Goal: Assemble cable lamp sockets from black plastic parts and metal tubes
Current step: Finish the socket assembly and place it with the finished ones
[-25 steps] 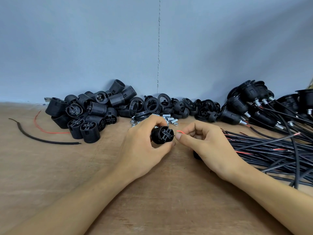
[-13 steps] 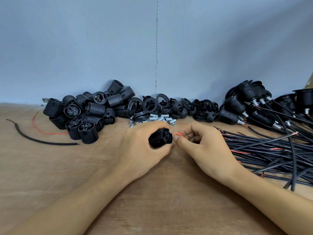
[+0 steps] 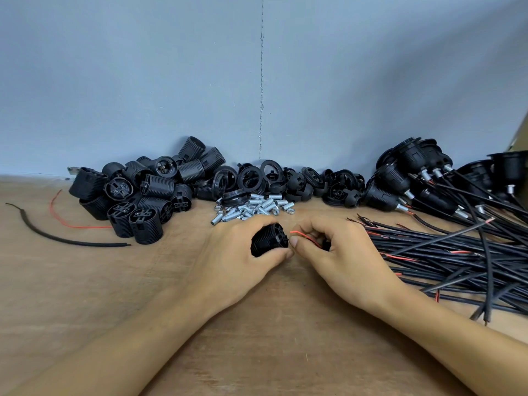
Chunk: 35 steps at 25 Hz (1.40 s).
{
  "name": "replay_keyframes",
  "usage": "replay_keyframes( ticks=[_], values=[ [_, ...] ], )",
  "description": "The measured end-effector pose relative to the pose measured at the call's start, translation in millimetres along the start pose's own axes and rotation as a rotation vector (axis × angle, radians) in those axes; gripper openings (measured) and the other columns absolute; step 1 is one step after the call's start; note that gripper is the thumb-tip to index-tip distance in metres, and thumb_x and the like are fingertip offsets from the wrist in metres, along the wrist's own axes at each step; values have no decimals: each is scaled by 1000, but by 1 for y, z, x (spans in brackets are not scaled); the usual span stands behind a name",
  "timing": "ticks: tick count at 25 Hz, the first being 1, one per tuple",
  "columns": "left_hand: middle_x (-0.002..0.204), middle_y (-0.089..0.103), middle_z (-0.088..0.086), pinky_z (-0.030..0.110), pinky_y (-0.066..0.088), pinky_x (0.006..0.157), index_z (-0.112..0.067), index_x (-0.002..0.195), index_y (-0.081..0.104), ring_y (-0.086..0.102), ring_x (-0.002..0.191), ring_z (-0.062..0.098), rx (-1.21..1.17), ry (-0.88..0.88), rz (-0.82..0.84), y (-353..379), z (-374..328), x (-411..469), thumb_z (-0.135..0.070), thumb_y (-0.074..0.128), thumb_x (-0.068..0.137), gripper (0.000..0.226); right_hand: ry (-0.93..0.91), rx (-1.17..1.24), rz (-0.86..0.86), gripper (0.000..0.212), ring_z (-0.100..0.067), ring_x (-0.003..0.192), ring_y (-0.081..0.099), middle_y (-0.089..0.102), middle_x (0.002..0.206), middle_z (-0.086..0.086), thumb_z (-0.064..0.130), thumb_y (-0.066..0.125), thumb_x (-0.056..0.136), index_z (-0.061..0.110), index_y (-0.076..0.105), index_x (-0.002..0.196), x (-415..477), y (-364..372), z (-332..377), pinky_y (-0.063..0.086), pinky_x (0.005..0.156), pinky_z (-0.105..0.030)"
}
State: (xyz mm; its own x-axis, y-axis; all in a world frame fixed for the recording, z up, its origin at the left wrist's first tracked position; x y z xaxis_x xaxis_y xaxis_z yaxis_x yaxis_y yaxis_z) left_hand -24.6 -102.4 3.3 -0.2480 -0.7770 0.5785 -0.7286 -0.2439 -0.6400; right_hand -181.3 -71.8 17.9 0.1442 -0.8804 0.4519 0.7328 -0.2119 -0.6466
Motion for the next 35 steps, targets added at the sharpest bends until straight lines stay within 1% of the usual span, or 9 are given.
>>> replay_keyframes(
  ticks=[8, 13, 17, 22, 24, 27, 29, 33, 35],
  values=[
    [88, 66, -18, 20, 44, 76, -44, 110, 61, 58, 86, 1, 60, 36, 69, 7, -2, -1, -67, 59, 75, 42, -15, -35, 3, 17, -10, 70, 58, 65, 68, 9, 18, 68, 92, 27, 67, 78, -1, 3, 4, 39, 61, -14],
    [88, 67, -20, 16, 43, 75, -42, 109, 63, 59, 87, 0, 15, 23, 73, 6, -2, -1, -66, 61, 77, 40, 69, 58, 3, 18, -3, 59, 52, 61, 60, 16, 18, 68, 92, 26, 69, 76, 1, 2, -3, 39, 59, -14],
    [86, 67, -21, 16, 44, 74, -42, 108, 63, 59, 86, -2, -4, 36, 85, 7, -2, -2, -65, 62, 79, 37, 120, 93, 28, 20, 0, 58, 49, 60, 60, 12, 19, 68, 92, 27, 68, 73, 3, 3, -8, 39, 58, -16],
    [82, 64, -18, 13, 42, 71, -42, 105, 61, 58, 83, -2, 5, 50, 90, 9, -5, -1, -65, 58, 81, 33, 184, 160, 48, 18, -4, 63, 54, 68, 69, 4, 22, 68, 93, 25, 71, 75, 3, 5, -13, 45, 63, -25],
    [82, 65, -20, 12, 41, 69, -41, 104, 63, 59, 84, -2, -17, 39, 84, 9, -3, -1, -64, 59, 82, 32, 197, 194, 40, 17, -3, 62, 54, 69, 70, 3, 23, 69, 92, 24, 72, 76, 4, 5, -14, 44, 61, -22],
    [82, 66, -23, 11, 41, 69, -41, 105, 64, 60, 84, -2, -48, 34, 89, 11, -2, 1, -64, 61, 82, 32, 206, 253, 17, 16, 0, 55, 48, 63, 62, 11, 25, 69, 92, 26, 72, 76, 2, 0, -17, 36, 53, -12],
    [83, 65, -23, 12, 41, 68, -42, 106, 64, 61, 85, -2, -52, 38, 90, 12, -2, 1, -64, 60, 83, 32, 212, 247, 16, 16, -2, 54, 48, 63, 60, 12, 27, 70, 92, 27, 71, 76, 2, -1, -19, 36, 52, -13],
    [88, 65, -23, 11, 41, 70, -45, 110, 61, 58, 89, -5, -39, 32, 101, 13, 0, -1, -68, 55, 83, 37, 226, 219, -1, 12, -5, 59, 55, 69, 69, 4, 26, 71, 90, 25, 73, 79, 4, -2, -19, 45, 60, -19],
    [88, 64, -23, 11, 39, 69, -45, 111, 60, 58, 89, -4, -30, 28, 112, 15, 1, 0, -69, 54, 83, 38, 200, 156, 0, 13, -2, 61, 53, 69, 71, 4, 24, 69, 92, 25, 72, 79, 3, -1, -16, 44, 61, -16]
  ],
)
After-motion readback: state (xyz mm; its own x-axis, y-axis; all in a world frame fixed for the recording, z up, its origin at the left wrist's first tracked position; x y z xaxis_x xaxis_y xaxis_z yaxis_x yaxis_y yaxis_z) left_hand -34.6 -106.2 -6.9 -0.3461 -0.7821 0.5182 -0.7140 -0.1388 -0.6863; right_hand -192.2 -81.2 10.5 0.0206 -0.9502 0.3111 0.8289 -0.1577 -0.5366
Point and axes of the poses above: each hand's wrist, its own x-axis towards the middle knuckle, its own y-axis out of the palm, z = x × y, the point moved 8 cm from there along x, towards the middle knuckle
